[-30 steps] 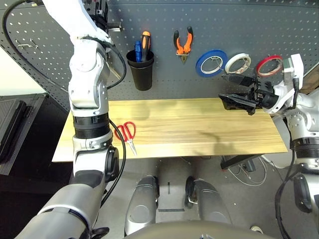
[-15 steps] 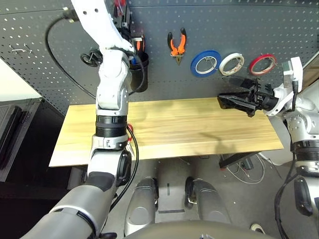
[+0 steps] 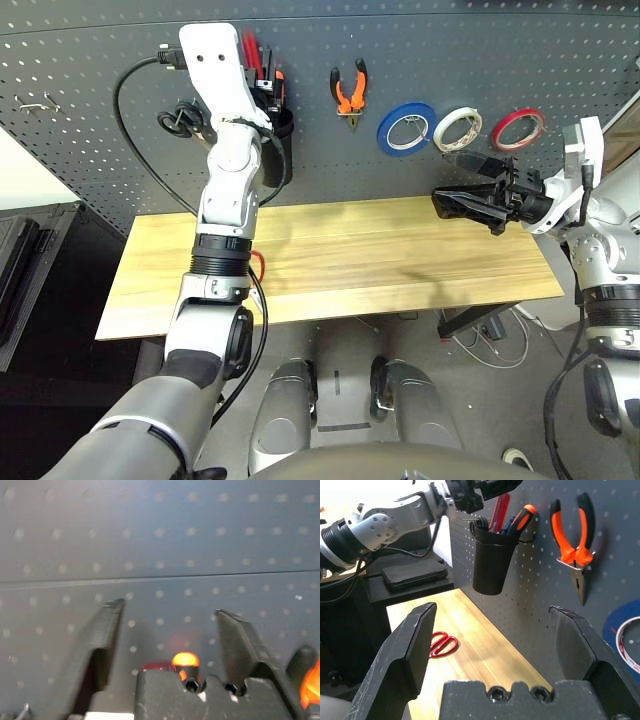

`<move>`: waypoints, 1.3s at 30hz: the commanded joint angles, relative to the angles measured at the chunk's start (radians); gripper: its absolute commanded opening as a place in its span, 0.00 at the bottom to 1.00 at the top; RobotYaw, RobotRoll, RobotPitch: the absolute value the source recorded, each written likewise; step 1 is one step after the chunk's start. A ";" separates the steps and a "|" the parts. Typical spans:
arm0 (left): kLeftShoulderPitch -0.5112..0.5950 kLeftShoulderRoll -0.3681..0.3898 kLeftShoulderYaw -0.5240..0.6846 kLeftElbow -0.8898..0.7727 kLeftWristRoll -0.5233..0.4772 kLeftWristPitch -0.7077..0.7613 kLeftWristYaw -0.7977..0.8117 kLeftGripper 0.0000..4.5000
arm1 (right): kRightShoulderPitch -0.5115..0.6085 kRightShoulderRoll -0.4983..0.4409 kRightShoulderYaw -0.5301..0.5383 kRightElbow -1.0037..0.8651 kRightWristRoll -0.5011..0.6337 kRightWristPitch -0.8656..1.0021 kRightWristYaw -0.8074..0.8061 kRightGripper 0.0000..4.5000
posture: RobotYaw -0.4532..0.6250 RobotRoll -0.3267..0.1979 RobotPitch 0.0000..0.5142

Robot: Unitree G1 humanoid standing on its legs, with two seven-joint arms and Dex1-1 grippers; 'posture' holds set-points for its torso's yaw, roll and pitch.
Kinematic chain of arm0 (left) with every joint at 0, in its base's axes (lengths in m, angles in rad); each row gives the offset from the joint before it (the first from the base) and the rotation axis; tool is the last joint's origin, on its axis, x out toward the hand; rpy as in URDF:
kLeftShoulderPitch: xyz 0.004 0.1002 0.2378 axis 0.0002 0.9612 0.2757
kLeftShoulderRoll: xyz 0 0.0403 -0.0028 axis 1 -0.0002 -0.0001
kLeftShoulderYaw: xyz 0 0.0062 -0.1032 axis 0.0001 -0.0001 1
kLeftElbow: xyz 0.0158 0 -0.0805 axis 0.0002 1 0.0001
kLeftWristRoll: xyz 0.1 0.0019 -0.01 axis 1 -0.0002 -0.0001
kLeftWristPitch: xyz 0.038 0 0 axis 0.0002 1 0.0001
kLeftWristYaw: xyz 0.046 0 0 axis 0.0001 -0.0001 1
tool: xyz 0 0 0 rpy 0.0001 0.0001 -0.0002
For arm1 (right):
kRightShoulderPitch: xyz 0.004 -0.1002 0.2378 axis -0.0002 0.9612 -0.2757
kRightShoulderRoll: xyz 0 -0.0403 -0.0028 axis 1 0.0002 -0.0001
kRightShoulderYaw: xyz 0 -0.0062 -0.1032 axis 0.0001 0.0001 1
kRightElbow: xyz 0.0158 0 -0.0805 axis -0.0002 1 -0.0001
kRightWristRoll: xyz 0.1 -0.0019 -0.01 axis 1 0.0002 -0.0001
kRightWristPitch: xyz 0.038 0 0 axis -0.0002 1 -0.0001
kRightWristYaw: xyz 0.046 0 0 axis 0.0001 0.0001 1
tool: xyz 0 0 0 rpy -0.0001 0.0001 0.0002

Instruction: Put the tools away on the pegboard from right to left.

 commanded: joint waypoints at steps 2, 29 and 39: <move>0.054 0.090 0.024 -0.194 -0.014 0.131 -0.088 1.00 | -0.008 -0.003 0.012 0.024 -0.012 -0.003 0.022 1.00 | 0.48 0.62 0.14; 0.761 0.077 0.113 -0.812 -0.090 0.575 -0.139 1.00 | -0.142 0.034 0.141 0.340 -0.200 -0.218 0.247 1.00 | 0.62 0.62 0.26; 0.737 -0.013 0.089 -0.340 -0.059 0.424 -0.061 1.00 | -0.032 0.081 0.211 0.201 -0.283 -0.239 0.102 1.00 | 0.53 0.62 0.40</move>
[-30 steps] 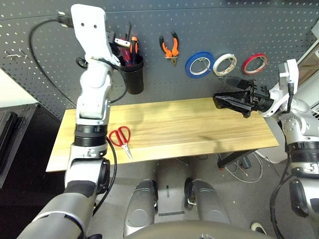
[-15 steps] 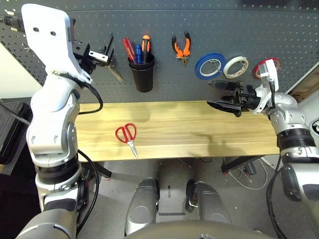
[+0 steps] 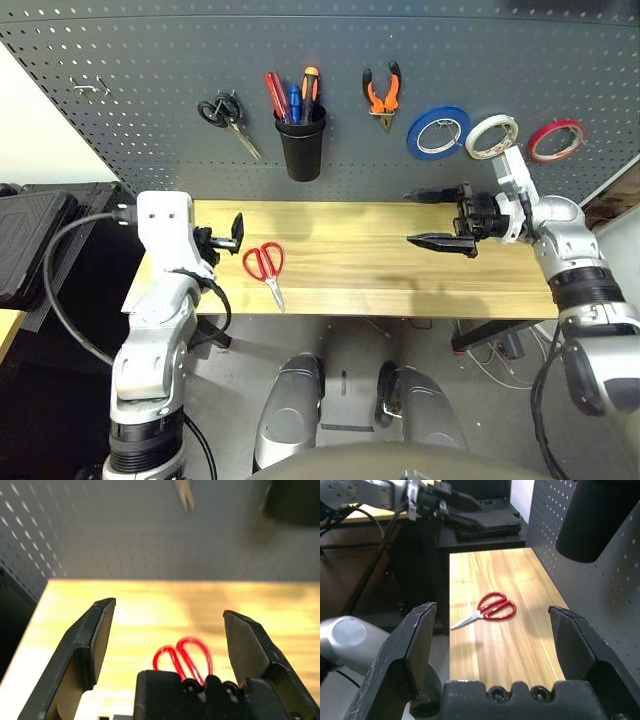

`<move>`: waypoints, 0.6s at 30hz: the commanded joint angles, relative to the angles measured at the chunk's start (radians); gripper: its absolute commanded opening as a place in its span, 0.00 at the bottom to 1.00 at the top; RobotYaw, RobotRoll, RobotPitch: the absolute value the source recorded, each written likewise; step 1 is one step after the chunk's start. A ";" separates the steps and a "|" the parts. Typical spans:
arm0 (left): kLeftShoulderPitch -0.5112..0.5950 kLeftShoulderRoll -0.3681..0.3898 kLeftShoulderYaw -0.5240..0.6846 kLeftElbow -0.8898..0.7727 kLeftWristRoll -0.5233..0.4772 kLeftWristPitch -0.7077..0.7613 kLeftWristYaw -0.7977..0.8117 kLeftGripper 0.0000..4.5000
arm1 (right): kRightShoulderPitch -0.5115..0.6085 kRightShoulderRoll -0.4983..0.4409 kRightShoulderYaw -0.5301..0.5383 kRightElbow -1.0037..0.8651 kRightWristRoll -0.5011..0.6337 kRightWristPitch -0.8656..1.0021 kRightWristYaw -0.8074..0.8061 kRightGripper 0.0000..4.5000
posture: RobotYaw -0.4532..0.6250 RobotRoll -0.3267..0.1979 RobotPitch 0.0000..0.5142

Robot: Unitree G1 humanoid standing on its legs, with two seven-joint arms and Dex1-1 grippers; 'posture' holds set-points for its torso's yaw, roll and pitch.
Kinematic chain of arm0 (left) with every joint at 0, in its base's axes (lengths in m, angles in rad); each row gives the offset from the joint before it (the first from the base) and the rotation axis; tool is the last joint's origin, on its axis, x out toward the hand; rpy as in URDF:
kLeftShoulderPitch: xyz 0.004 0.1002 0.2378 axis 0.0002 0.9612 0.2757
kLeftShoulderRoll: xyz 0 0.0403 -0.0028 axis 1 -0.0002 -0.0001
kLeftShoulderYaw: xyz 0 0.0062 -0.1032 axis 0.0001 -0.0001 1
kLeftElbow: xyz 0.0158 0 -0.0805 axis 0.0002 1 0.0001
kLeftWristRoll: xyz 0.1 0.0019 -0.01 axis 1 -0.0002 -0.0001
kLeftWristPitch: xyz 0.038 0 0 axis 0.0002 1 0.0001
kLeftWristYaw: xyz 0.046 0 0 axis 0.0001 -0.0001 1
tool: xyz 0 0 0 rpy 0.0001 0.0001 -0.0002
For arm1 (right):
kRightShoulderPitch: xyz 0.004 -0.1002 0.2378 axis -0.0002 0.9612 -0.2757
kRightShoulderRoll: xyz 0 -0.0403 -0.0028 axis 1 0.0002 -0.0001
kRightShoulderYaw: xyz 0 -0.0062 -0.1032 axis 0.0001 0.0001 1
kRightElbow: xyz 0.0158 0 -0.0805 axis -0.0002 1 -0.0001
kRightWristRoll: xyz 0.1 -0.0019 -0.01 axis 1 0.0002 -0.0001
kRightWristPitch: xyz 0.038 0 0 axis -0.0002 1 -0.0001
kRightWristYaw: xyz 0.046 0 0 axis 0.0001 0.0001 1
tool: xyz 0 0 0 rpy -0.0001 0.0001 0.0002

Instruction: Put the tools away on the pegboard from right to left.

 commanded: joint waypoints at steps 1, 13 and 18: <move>-0.027 -0.028 0.007 0.217 0.019 -0.083 0.041 1.00 | 0.048 0.036 0.040 -0.022 -0.065 -0.038 -0.094 1.00 | 0.52 0.62 0.42; -0.105 -0.062 0.033 0.544 0.011 -0.203 0.123 1.00 | 0.243 0.013 0.062 -0.213 -0.052 0.046 -0.172 1.00 | 0.48 0.62 0.55; -0.115 -0.056 0.034 0.626 0.020 -0.246 0.137 1.00 | 0.273 -0.005 0.065 -0.272 -0.040 0.081 -0.177 1.00 | 0.46 0.62 0.58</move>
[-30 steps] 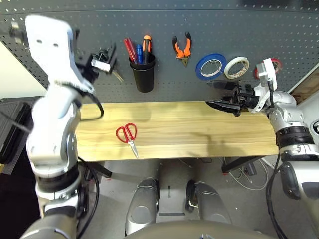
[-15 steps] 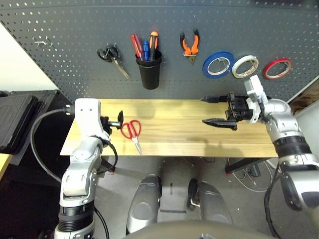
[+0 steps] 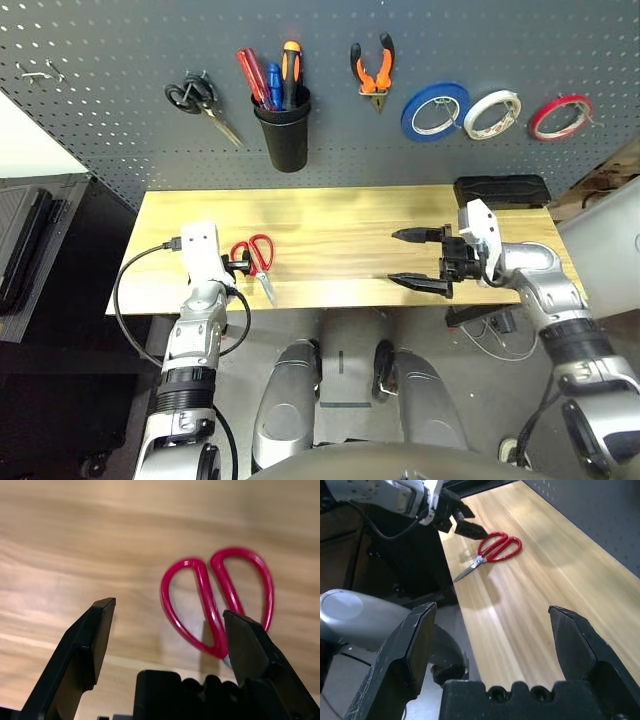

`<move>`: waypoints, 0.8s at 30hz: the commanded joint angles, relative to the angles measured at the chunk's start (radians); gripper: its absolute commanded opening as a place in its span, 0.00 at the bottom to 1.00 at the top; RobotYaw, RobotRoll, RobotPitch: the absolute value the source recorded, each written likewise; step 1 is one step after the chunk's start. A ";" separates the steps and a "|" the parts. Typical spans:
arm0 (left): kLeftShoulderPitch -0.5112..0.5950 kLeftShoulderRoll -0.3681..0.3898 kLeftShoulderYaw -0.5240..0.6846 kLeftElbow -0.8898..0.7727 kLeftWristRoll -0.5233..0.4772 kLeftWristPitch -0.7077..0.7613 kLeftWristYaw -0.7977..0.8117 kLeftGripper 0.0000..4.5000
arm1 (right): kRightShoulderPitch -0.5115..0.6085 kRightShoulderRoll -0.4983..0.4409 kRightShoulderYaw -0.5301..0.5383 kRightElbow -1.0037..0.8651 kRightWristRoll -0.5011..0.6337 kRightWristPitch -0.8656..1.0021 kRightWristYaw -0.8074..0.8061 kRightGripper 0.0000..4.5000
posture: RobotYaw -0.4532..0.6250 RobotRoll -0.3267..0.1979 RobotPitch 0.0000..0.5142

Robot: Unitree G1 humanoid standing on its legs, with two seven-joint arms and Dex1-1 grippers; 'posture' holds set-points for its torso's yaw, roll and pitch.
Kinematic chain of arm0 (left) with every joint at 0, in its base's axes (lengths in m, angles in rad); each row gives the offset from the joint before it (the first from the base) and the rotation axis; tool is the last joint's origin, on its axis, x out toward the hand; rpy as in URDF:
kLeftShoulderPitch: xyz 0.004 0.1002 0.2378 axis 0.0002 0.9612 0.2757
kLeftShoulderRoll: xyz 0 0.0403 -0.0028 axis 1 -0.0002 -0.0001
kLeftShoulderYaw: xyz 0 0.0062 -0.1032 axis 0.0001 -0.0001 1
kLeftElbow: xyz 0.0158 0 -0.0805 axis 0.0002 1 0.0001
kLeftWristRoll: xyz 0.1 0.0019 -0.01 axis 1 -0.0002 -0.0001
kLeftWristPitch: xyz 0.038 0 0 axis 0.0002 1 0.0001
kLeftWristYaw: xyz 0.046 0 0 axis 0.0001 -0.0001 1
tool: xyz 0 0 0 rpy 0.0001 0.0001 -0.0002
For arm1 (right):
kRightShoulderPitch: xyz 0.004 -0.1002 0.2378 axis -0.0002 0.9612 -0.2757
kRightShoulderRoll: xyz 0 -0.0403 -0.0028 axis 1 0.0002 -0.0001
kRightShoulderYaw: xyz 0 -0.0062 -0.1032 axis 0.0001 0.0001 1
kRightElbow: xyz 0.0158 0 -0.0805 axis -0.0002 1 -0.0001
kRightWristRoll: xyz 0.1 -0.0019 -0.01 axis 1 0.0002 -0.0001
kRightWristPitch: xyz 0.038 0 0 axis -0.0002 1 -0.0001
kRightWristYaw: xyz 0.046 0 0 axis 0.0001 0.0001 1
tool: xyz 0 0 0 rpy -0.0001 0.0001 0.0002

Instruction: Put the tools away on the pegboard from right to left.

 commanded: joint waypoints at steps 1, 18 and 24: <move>0.005 0.001 -0.003 0.065 0.020 -0.044 0.019 1.00 | 0.032 -0.016 0.011 -0.053 0.015 0.029 -0.003 1.00 | 0.45 0.62 0.58; -0.079 -0.008 0.051 0.308 -0.006 -0.195 0.095 0.71 | 0.069 -0.080 -0.012 -0.179 0.064 0.124 -0.032 1.00 | 0.41 0.62 0.59; -0.093 -0.033 0.055 0.313 -0.019 -0.224 0.102 0.19 | 0.031 -0.094 -0.017 -0.150 0.067 0.119 -0.040 1.00 | 0.40 0.62 0.54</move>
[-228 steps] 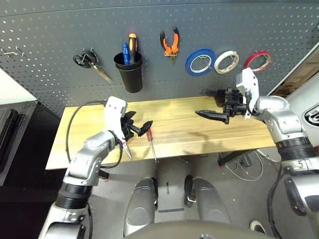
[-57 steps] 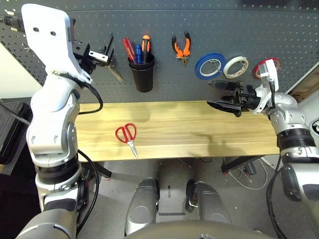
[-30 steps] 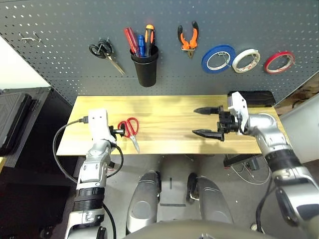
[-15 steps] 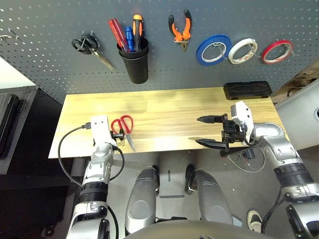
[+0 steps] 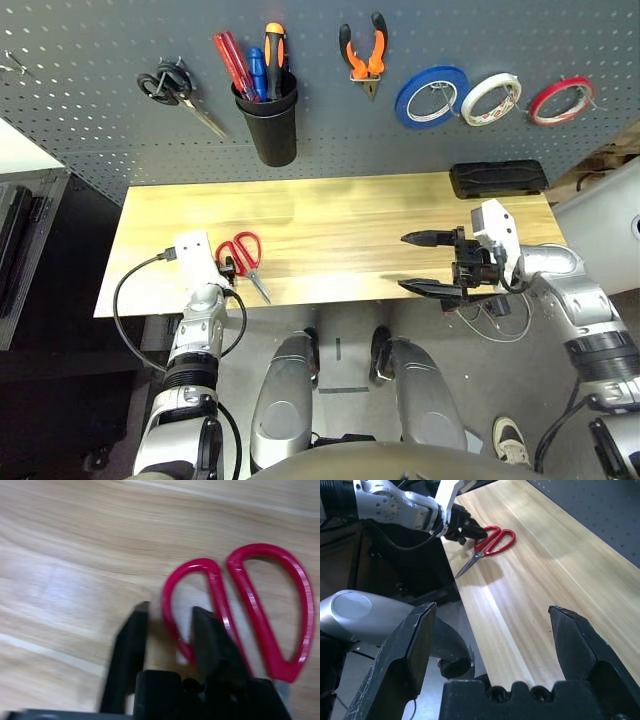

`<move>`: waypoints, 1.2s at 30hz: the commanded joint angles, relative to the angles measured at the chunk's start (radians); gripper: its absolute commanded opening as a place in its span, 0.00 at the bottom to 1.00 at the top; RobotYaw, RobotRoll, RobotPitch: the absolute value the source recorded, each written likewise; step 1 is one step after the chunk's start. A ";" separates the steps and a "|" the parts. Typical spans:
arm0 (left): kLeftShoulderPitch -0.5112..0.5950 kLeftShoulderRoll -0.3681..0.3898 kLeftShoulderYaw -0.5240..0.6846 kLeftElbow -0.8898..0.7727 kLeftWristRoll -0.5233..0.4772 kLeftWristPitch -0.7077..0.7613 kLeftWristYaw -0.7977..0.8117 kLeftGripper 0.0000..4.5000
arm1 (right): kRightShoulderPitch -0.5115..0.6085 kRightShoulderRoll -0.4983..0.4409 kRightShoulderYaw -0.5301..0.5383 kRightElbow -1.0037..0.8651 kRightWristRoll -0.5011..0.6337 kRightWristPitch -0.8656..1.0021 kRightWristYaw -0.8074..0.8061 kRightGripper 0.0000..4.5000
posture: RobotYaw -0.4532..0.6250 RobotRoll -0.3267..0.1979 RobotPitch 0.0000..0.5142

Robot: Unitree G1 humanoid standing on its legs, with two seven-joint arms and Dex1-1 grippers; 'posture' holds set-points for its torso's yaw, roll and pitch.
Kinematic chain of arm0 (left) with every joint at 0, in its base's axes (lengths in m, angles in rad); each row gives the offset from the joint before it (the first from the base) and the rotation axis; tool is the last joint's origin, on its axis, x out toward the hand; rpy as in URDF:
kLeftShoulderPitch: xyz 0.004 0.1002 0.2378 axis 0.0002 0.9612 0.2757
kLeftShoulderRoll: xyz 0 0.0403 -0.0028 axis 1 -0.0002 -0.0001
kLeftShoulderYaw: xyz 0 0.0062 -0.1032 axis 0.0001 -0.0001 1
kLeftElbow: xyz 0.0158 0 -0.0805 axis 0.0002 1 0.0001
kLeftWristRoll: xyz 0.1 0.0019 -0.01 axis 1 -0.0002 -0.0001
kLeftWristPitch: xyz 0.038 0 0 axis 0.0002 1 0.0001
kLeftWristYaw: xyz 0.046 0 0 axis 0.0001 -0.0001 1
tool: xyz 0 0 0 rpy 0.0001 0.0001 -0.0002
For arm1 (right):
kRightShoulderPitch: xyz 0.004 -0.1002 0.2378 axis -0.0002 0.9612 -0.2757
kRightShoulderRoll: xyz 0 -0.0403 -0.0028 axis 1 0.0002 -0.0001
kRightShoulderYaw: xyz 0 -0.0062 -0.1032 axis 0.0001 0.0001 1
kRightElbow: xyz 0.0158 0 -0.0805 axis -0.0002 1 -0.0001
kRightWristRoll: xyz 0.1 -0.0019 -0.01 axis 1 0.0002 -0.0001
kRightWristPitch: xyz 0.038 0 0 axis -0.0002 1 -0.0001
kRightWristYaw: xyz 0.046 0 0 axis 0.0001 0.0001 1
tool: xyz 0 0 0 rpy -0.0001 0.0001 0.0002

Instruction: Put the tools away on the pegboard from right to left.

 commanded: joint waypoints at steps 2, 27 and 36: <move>0.023 -0.020 0.015 -0.036 -0.020 0.006 0.013 0.02 | -0.020 -0.018 -0.015 0.037 0.006 -0.008 0.002 1.00 | 0.41 0.62 0.52; 0.168 -0.017 0.114 -1.013 -0.097 0.382 0.034 0.01 | -0.341 0.068 -0.085 0.444 0.062 -0.235 0.161 1.00 | 0.57 0.62 0.22; 0.092 0.045 0.140 -1.074 -0.077 0.267 0.014 0.01 | -0.398 0.048 -0.136 0.453 0.090 -0.230 0.196 1.00 | 0.58 0.62 0.15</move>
